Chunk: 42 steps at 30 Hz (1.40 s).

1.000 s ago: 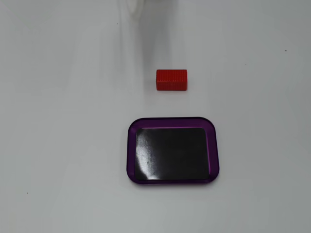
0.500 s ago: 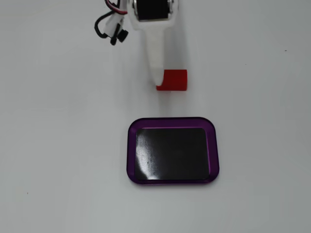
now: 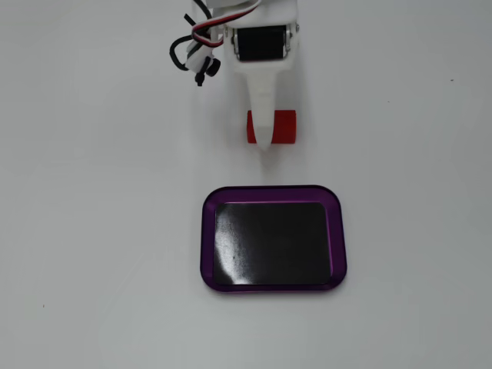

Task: Pick up the cube and place it in the box.

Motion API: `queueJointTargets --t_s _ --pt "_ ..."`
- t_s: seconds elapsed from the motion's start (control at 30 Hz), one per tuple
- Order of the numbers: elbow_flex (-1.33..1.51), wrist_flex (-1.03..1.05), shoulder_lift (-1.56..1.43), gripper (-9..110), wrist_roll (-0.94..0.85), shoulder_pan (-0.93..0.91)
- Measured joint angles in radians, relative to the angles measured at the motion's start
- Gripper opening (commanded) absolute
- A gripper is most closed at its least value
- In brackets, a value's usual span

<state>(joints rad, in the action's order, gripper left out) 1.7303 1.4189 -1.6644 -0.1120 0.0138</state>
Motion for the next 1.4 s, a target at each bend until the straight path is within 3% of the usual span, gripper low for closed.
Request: queueJointTargets --t_s 0.6,0.97,1.4 --pt "0.152 -0.199 0.017 29 -0.017 0.006" --pt "0.176 -0.245 0.018 -1 -0.020 0.012" --pt "0.071 -0.247 -0.026 0 -0.048 -0.003"
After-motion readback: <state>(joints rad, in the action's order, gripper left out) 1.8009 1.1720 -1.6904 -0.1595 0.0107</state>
